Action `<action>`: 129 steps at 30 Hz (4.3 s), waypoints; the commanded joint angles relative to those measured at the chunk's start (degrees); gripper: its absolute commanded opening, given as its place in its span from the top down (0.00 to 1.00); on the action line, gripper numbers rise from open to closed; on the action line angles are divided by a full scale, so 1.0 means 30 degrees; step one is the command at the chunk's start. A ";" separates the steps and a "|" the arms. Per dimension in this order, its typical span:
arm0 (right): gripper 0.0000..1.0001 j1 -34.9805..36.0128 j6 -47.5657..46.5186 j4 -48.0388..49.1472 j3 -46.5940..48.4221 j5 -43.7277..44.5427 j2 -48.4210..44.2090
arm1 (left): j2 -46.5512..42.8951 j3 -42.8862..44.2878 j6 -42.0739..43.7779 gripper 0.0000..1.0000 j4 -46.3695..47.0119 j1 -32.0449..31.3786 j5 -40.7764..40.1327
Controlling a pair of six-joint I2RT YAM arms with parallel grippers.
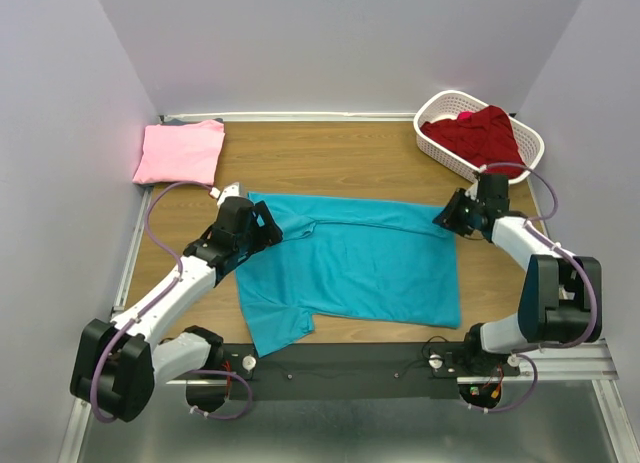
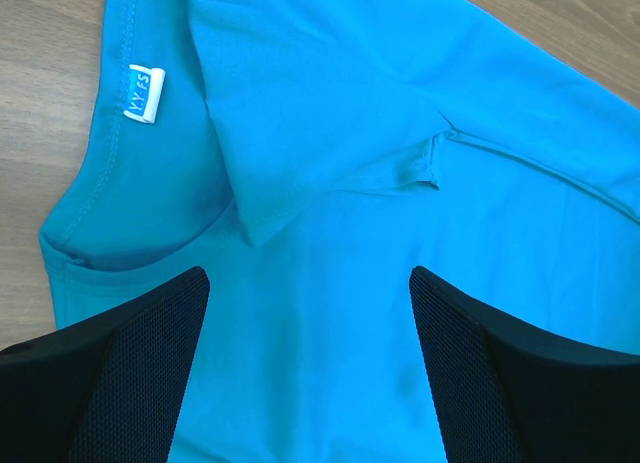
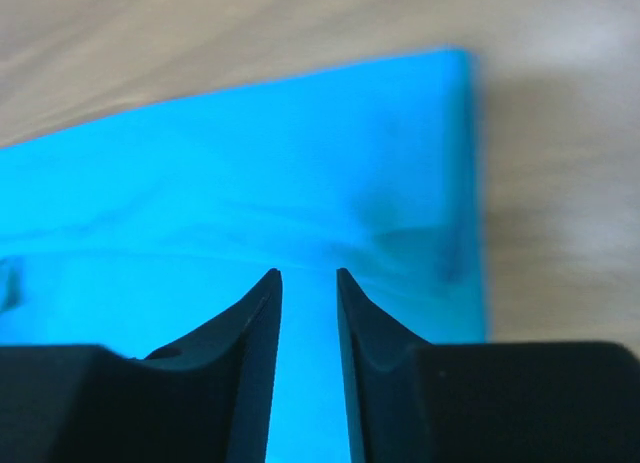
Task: Fold and stack the t-shirts
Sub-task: Fold the tshirt
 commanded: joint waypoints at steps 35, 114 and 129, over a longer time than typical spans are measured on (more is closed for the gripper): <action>0.56 1.3817 0.9949 0.9603 0.7271 -0.2868 1.1328 | 0.4361 -0.0306 -0.1230 0.29 0.3095 0.0351 0.0659; 0.95 1.3524 0.3915 0.1194 0.9908 -0.3043 1.1006 | 0.5360 -0.0013 -0.0146 0.76 0.0342 0.1816 0.4876; 0.50 0.9815 0.1806 0.0930 0.7332 -0.2252 0.6028 | 0.2036 0.1564 0.0641 0.19 0.1126 0.5799 0.2592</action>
